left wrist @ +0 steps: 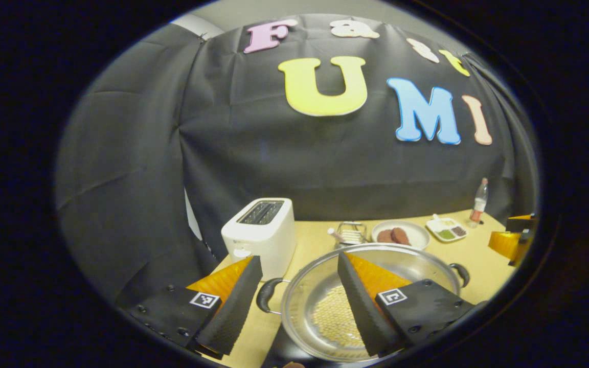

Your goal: First push the handle of the pot to place it horizontally, then grasp the pot with both hands and set it on the induction cooktop.

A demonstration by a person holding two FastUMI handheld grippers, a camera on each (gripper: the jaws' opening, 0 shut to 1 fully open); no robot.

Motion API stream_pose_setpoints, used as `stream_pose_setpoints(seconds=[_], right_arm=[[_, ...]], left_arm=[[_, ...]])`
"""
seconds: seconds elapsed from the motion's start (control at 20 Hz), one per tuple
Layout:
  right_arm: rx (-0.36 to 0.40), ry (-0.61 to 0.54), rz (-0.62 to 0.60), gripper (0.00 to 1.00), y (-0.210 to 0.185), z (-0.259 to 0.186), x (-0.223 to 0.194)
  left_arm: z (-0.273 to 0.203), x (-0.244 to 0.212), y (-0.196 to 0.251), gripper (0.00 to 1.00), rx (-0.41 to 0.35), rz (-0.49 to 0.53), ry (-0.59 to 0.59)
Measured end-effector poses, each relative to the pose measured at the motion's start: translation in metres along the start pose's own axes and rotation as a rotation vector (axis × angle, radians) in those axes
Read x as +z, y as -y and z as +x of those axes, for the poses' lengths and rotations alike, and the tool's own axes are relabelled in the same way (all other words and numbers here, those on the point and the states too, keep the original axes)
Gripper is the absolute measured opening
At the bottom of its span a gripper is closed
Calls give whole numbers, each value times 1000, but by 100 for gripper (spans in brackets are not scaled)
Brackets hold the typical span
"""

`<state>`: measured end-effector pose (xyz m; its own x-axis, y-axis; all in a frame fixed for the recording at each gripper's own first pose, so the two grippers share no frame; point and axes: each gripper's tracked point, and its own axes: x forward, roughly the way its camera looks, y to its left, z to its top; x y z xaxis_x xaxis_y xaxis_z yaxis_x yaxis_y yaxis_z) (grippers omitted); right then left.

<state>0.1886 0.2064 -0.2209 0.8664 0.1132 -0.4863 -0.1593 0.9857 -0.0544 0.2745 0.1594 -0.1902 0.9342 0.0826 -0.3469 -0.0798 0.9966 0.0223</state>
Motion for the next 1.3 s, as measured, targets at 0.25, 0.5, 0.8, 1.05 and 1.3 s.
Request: stream_pose_setpoints(seconds=[0.25,0.5,0.8,1.05,1.3], right_arm=[[-5,92,-2,99,49,-66,11],[-25,141,12,99,100,-131,7],[-34,211,11,99,143,-215,0],[-25,233,21,99,158,-266,-8],[-33,251,40,99,164,-294,-5]], left_arm=[[-71,44,65,97,-33,-6,114],[-138,61,126,96,-85,3,187],[-228,68,176,97,-105,4,252],[-292,76,189,97,-97,-5,295],[-329,85,183,100,-97,11,338]])
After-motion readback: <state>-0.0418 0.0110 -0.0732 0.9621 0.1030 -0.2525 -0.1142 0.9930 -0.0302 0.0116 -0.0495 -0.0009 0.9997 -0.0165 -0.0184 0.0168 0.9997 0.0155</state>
